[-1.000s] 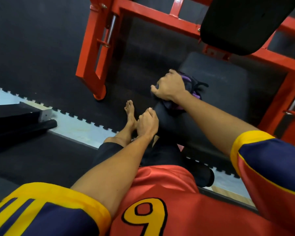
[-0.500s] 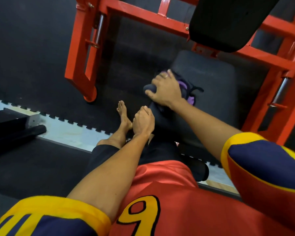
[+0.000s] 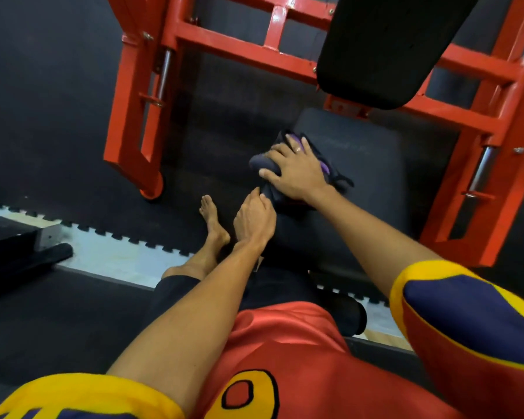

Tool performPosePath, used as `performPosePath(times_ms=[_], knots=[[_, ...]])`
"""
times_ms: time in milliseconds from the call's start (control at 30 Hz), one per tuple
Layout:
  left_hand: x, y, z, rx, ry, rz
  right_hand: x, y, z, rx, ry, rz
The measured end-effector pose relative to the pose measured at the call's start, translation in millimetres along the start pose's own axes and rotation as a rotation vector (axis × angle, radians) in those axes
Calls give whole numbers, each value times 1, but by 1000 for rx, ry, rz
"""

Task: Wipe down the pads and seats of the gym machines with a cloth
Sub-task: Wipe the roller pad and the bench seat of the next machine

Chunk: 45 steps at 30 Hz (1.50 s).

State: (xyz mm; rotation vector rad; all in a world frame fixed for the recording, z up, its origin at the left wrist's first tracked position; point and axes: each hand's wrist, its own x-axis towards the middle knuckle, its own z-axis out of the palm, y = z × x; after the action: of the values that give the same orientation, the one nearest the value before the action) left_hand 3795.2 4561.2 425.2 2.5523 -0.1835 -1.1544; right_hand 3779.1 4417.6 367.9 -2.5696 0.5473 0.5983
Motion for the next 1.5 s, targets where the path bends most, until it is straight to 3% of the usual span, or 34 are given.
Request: performPosePath(times_ms=[133,333,400,533,600,700,800,933,1000,1133,1233,1300,1433,1500], knots=[[13,11,1,-4,-32,-6,-16,29,2,-7,69,151],[39,23,10,21,-60,7,60,45,-17,111,60,402],[45,25,12,26,-57,14,61,33,-17,66,43,293],[48,25,14,59,-67,41,27,34,-10,65,7,-95],[51,27,15,62,-73,62,27,58,-14,96,5,-158],[60,35,16,57,-87,102,60,86,-24,36,24,14],[75,47,17,47,-112,111,87,70,-29,43,38,221],[87,56,20,33,-134,102,58,52,-16,114,94,72],[91,58,22,11,-139,106,34,65,-10,83,135,88],[98,65,27,9,-118,72,45,97,-9,14,217,405],[106,73,30,3,-129,50,89,95,-20,127,209,507],[114,80,31,-5,-137,34,102,85,-24,219,231,454],[127,91,33,-10,-154,38,68,93,-21,244,211,93],[132,96,33,-1,-157,85,49,116,-21,227,220,78]])
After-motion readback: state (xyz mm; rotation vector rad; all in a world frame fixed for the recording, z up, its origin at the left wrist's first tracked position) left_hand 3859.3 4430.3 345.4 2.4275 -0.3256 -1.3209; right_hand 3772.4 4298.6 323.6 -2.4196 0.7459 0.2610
